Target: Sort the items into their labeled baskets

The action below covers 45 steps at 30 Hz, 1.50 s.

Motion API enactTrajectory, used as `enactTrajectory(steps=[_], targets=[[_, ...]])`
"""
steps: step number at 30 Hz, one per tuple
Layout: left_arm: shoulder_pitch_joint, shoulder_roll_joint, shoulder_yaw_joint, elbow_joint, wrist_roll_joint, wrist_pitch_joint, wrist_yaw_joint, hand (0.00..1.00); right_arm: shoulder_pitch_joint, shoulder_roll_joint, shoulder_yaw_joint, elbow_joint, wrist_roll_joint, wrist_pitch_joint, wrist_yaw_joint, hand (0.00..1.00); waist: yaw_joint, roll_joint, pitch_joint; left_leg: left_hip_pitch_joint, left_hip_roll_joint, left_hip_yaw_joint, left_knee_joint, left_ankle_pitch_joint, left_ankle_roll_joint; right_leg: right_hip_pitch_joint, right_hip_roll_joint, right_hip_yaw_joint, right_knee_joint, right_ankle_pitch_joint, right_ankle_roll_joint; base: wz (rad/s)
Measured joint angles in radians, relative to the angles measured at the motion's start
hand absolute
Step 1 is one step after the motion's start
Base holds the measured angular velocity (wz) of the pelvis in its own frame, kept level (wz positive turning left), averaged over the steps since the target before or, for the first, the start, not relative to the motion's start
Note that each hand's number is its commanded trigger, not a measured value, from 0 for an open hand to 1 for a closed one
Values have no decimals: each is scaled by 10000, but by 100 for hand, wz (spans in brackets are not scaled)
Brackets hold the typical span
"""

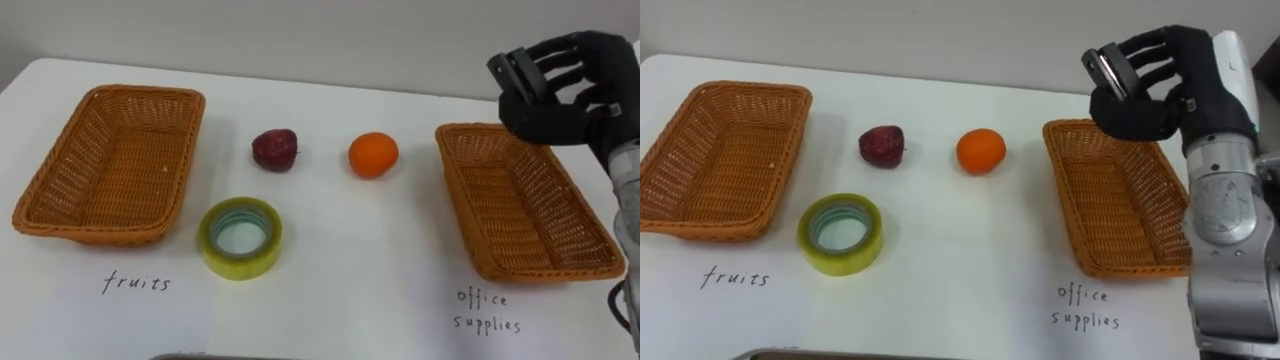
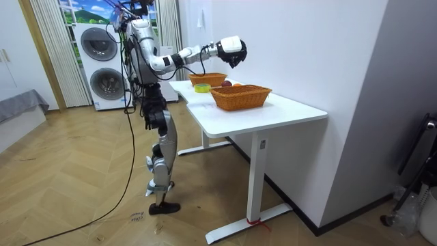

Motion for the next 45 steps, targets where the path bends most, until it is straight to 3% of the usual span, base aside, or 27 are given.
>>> enactTrajectory(steps=[12, 17, 23, 24, 26, 27, 28, 45], targets=[[6, 5, -9, -16, 14, 2, 88, 0, 873, 23, 12, 874, 92, -28, -247, 100, 25, -42, 13, 74, 13, 150, -24, 1, -1, -40, 24, 174, 2, 0, 0, -4], [10, 4, -9, -215, 264, 110, 92, 0, 1185, 59, 40, 1216, 48, -24, -196, 100, 239, -26, 18, 163, 16, 162, -153, 0, 0, -10, 23, 227, 7, 1, 2, -4], [108, 0, -2, -449, 419, 290, 86, 0, 1673, 213, 113, 1320, 10, -1, 180, 100, 247, 47, 14, 164, 8, 156, -176, 1, 1, -23, 22, 231, 3, 1, 2, 0], [115, 0, -3, -469, 420, 309, 78, 0, 1717, 218, 113, 1321, 6, -1, 203, 73, 243, 67, 15, 164, 8, 157, -179, 1, 1, -24, 22, 230, 3, 1, 2, 0], [164, 0, -6, -570, 420, 335, 67, 0, 1778, 223, 113, 1321, -2, 0, 276, 34, 239, 103, 9, 164, 9, 157, -189, 1, 1, -29, 23, 229, 2, 1, 2, 0], [170, 0, -6, -580, 421, 335, 66, 0, 1781, 223, 113, 1321, -3, 0, 286, 5, 235, 133, 4, 163, 9, 157, -192, 1, 1, -33, 24, 229, 2, 1, 3, 0], [169, 0, 2, -579, 423, 335, 56, 0, 1781, 223, 113, 1321, -48, 0, 296, 0, 235, 152, -7, 166, 9, 159, -193, 1, 1, -35, 25, 234, 3, 1, 3, 0], [186, -1, -6, -700, 424, 327, 35, 0, 1780, 222, 112, 1247, -292, -22, 370, 0, 266, 110, -5, 153, 13, 159, -183, 1, 1, -58, 27, 238, 2, 0, 3, 0]])
